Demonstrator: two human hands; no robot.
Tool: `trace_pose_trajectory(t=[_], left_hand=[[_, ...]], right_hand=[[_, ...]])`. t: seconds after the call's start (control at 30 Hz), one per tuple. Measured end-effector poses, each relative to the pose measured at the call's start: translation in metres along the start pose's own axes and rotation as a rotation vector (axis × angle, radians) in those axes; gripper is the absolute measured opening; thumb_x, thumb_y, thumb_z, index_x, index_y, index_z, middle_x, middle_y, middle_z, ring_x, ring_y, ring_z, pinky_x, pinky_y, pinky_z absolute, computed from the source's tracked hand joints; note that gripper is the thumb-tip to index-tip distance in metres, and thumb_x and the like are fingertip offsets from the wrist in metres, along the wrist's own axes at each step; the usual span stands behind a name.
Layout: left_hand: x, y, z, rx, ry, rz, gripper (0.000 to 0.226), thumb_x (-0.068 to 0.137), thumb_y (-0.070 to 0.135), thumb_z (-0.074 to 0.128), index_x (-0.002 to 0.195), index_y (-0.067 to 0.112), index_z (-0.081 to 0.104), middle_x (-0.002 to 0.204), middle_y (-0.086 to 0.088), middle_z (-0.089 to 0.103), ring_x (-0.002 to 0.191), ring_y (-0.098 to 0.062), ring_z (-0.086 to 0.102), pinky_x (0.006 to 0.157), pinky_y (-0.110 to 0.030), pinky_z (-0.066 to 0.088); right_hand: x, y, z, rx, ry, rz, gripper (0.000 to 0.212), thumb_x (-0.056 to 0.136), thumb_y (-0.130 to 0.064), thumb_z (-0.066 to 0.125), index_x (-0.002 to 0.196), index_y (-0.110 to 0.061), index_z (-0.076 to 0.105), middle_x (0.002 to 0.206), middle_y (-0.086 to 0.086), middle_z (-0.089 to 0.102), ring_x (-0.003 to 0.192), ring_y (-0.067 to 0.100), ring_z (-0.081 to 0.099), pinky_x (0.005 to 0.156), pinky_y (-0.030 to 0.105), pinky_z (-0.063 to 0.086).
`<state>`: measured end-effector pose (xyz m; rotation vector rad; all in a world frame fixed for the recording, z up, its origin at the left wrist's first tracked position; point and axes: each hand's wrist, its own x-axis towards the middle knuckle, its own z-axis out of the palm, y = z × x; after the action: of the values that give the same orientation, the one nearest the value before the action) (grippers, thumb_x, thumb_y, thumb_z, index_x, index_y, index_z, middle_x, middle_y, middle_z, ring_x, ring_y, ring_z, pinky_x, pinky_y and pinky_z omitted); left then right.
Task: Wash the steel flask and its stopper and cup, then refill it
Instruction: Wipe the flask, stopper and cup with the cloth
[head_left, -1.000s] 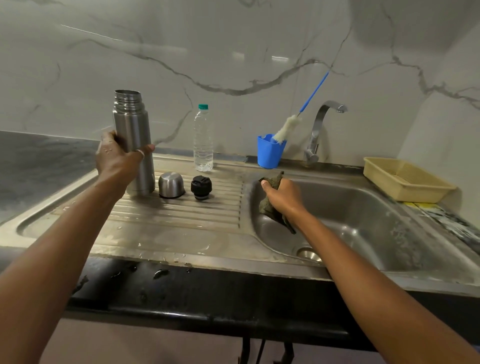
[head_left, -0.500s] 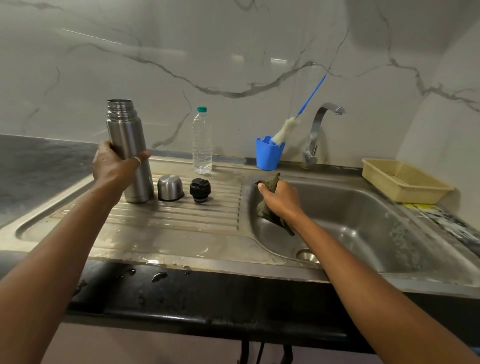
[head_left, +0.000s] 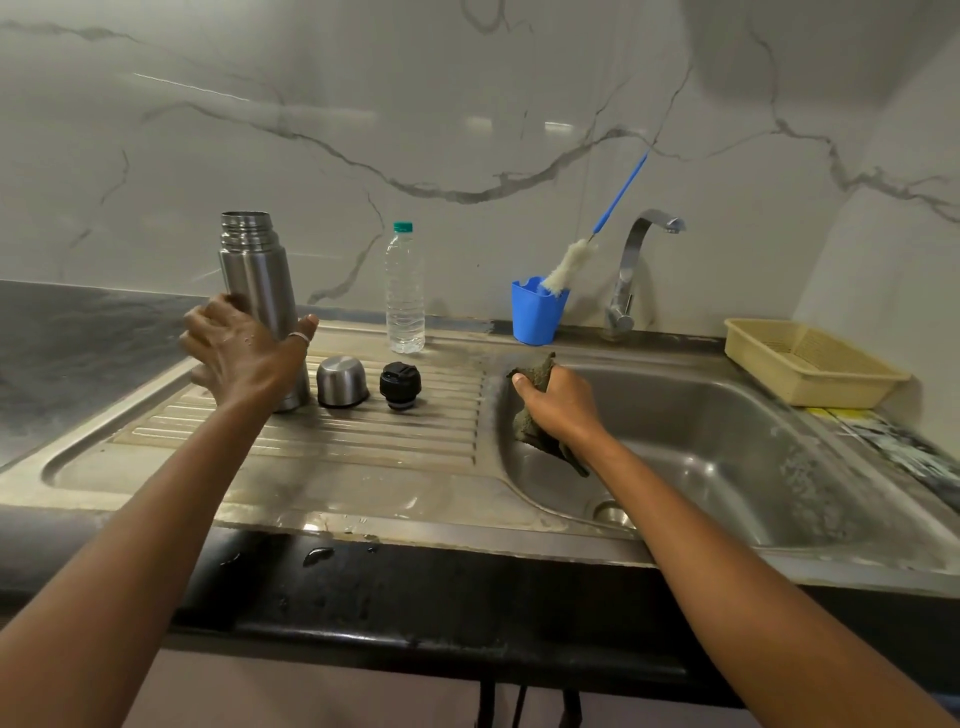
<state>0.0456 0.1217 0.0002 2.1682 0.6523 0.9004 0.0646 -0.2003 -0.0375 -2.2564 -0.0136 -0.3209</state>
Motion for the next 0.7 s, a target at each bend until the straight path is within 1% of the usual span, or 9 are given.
trace_pose_trajectory(t=[0.17, 0.27, 0.33, 0.43, 0.5, 0.57, 0.63, 0.67, 0.7], left_hand=[[-0.010, 0.011, 0.001, 0.165, 0.144, 0.062, 0.087, 0.085, 0.051, 0.072, 0.143, 0.003, 0.028, 0.150, -0.024, 0.028, 0.139, -0.045, 0.027, 0.108, -0.063, 0.028], [-0.022, 0.017, 0.001, 0.225, 0.254, 0.318, 0.065, 0.088, 0.038, 0.071, 0.134, 0.002, 0.041, 0.144, -0.026, 0.038, 0.131, -0.048, 0.037, 0.103, -0.059, 0.033], [-0.029, 0.021, 0.004, 0.206, 0.135, 0.542, 0.048, 0.090, 0.030, 0.070, 0.127, 0.005, 0.053, 0.136, -0.025, 0.046, 0.120, -0.046, 0.049, 0.095, -0.056, 0.041], [-0.040, 0.029, 0.015, 0.165, -0.263, 0.694, 0.038, 0.097, 0.032, 0.065, 0.130, 0.014, 0.059, 0.141, -0.012, 0.049, 0.102, -0.033, 0.064, 0.086, -0.049, 0.051], [-0.048, 0.034, 0.025, 0.243, -0.450, 0.707, 0.046, 0.098, 0.039, 0.062, 0.140, 0.021, 0.054, 0.147, -0.003, 0.046, 0.114, -0.029, 0.062, 0.090, -0.047, 0.050], [-0.053, 0.039, 0.036, 0.339, -0.562, 0.689, 0.058, 0.099, 0.045, 0.059, 0.150, 0.024, 0.042, 0.152, -0.003, 0.042, 0.130, -0.031, 0.053, 0.099, -0.052, 0.048], [-0.053, 0.044, 0.042, 0.492, -0.625, 0.667, 0.064, 0.100, 0.046, 0.057, 0.155, 0.023, 0.035, 0.153, -0.007, 0.040, 0.134, -0.033, 0.049, 0.100, -0.052, 0.045], [-0.052, 0.047, 0.044, 0.567, -0.644, 0.660, 0.062, 0.100, 0.043, 0.058, 0.154, 0.022, 0.036, 0.151, -0.009, 0.042, 0.132, -0.033, 0.050, 0.097, -0.049, 0.046], [-0.053, 0.050, 0.046, 0.626, -0.650, 0.657, 0.058, 0.100, 0.039, 0.059, 0.151, 0.021, 0.039, 0.147, -0.009, 0.046, 0.129, -0.032, 0.053, 0.091, -0.046, 0.046]], right_hand=[[0.000, 0.001, -0.002, 0.034, -0.012, 0.011, 0.026, 0.100, -0.038, 0.060, 0.081, -0.021, 0.056, 0.082, -0.006, 0.062, 0.081, 0.013, 0.062, 0.076, 0.029, 0.046], [0.002, 0.002, -0.001, 0.039, -0.016, 0.023, 0.026, 0.101, -0.038, 0.059, 0.087, -0.017, 0.059, 0.081, -0.006, 0.062, 0.079, 0.011, 0.060, 0.075, 0.028, 0.046], [0.002, 0.002, -0.001, 0.054, -0.021, 0.026, 0.026, 0.100, -0.039, 0.059, 0.091, -0.014, 0.061, 0.081, -0.006, 0.062, 0.077, 0.010, 0.060, 0.073, 0.028, 0.045], [0.002, 0.002, -0.002, 0.073, -0.024, 0.030, 0.026, 0.100, -0.038, 0.060, 0.095, -0.012, 0.062, 0.080, -0.007, 0.062, 0.073, 0.004, 0.057, 0.064, 0.025, 0.043], [0.003, 0.002, -0.003, 0.098, -0.011, 0.036, 0.026, 0.099, -0.037, 0.061, 0.102, -0.011, 0.060, 0.087, -0.004, 0.063, 0.078, 0.009, 0.060, 0.065, 0.024, 0.044], [0.004, 0.002, -0.006, 0.143, 0.018, 0.068, 0.030, 0.097, -0.036, 0.063, 0.110, -0.010, 0.055, 0.097, 0.001, 0.063, 0.085, 0.015, 0.061, 0.071, 0.026, 0.047], [0.007, 0.002, -0.008, 0.234, 0.036, 0.112, 0.030, 0.097, -0.032, 0.064, 0.112, -0.011, 0.050, 0.096, 0.002, 0.062, 0.077, 0.011, 0.061, 0.060, 0.018, 0.047], [0.007, 0.001, -0.010, 0.288, 0.039, 0.138, 0.028, 0.097, -0.030, 0.064, 0.111, -0.010, 0.050, 0.093, 0.003, 0.063, 0.071, 0.009, 0.061, 0.051, 0.015, 0.045], [0.008, 0.000, -0.013, 0.333, 0.043, 0.153, 0.028, 0.097, -0.030, 0.063, 0.111, -0.009, 0.051, 0.092, 0.004, 0.065, 0.069, 0.009, 0.062, 0.048, 0.016, 0.045]])
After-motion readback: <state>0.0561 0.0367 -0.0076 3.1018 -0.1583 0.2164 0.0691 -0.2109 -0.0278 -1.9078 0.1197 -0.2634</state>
